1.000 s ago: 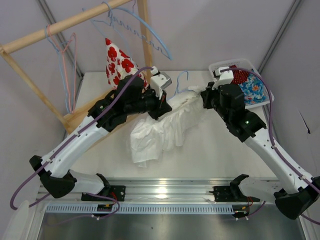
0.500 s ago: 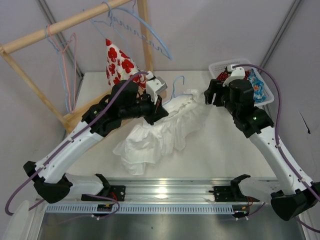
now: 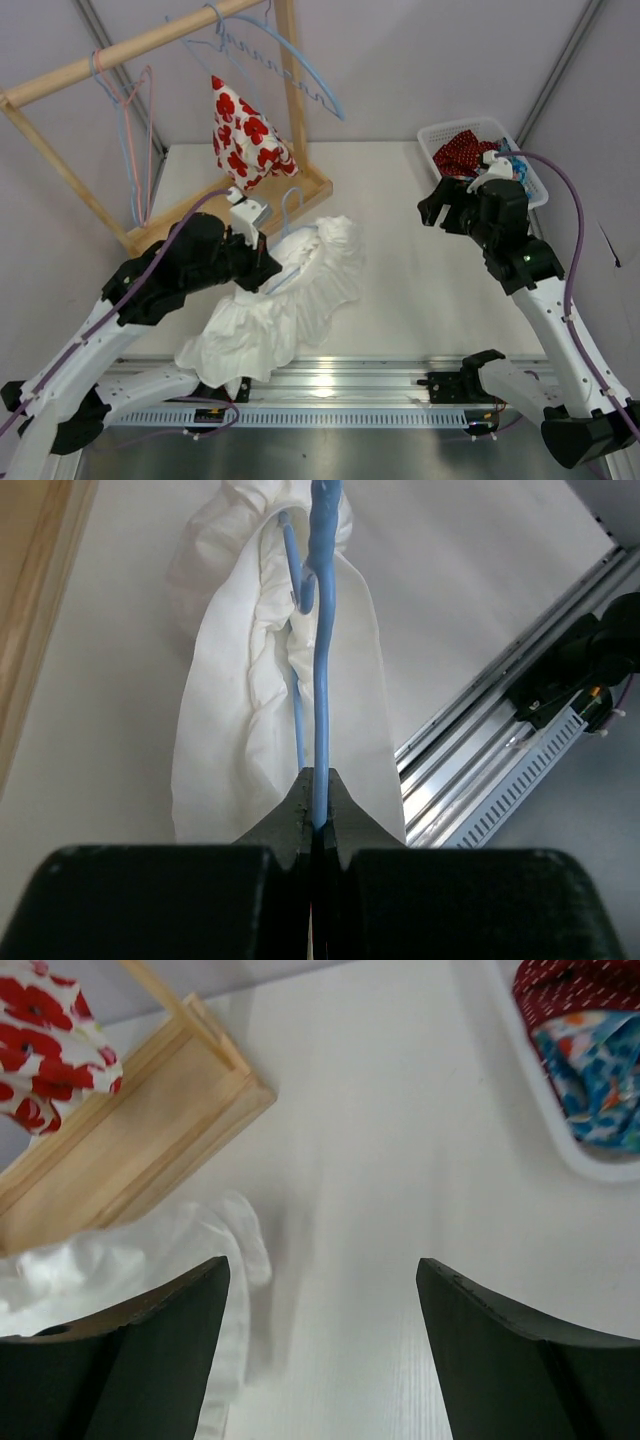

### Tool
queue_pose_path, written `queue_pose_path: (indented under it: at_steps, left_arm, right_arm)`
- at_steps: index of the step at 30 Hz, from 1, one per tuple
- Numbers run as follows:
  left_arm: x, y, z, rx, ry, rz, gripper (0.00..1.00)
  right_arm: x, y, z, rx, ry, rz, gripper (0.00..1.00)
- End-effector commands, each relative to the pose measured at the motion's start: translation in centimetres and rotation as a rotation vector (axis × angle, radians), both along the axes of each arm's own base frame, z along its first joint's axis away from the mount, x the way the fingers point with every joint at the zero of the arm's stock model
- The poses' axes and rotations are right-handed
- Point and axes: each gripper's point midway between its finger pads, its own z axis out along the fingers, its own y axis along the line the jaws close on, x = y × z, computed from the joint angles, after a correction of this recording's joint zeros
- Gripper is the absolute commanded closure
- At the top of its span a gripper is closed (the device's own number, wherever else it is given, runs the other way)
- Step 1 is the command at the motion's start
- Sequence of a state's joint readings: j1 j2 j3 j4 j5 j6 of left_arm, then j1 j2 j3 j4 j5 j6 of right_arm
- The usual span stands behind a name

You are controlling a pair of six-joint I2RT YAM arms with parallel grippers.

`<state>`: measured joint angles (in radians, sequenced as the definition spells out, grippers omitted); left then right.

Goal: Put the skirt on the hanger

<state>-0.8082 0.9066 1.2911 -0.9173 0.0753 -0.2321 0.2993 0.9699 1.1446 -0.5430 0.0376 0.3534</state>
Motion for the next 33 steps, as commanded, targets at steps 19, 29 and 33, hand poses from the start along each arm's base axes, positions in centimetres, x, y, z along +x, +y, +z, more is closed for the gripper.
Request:
queue_pose_path:
  at_steps: [19, 29, 33]
  left_arm:
    - [2.1, 14.3, 3.9, 0.095, -0.011, 0.882, 1.00]
    - [9.8, 15.4, 7.3, 0.128, -0.113, 1.090, 1.00]
    - [12.9, 15.7, 11.1, 0.140, -0.182, 1.119, 1.00]
  right_arm:
    - [-2.0, 6.0, -3.3, 0.077, 0.001, 0.175, 0.14]
    - [-3.5, 6.8, -5.9, 0.098, 0.061, 0.241, 0.14]
    - [-4.2, 5.9, -5.9, 0.101, 0.051, 0.213, 0.14]
